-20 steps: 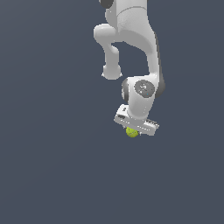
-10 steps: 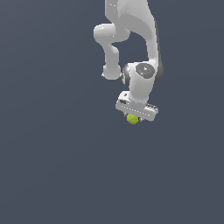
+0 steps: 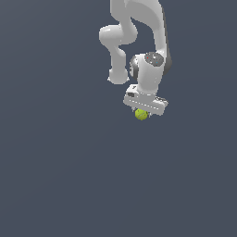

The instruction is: Pick up the object and move it to a goal position.

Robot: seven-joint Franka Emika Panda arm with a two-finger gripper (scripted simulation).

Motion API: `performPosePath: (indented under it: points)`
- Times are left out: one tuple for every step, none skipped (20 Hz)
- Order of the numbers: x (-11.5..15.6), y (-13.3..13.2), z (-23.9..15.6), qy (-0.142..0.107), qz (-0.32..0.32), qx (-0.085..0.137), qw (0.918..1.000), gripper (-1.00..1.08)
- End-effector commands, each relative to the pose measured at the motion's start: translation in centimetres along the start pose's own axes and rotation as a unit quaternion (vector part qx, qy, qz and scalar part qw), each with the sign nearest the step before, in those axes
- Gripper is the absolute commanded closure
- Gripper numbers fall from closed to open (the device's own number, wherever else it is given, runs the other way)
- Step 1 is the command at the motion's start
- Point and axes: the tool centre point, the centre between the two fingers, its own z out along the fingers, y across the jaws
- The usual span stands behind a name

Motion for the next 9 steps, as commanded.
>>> performPosePath:
  points:
    - [-0.9,0.3,-0.5,0.001,0.0,0.0,1.0,1.08]
    - [-1.2,0.4,-0.6,0.001,0.0,0.0,1.0,1.08]
    - [-1.4,0.4,-0.7,0.001,0.0,0.0,1.0,1.08]
    - [-1.6,0.5,-0.8,0.001,0.0,0.0,1.0,1.08]
    - [-1.8,0.5,-0.9,0.001,0.0,0.0,1.0,1.08]
    - [-1.9,0.6,-1.0,0.001,0.0,0.0,1.0,1.08]
    - [-2.0,0.6,-1.0,0.001,0.0,0.0,1.0,1.08]
    - [-2.1,0.6,-1.1,0.001,0.0,0.0,1.0,1.08]
    - [-2.1,0.6,-1.1,0.001,0.0,0.0,1.0,1.08]
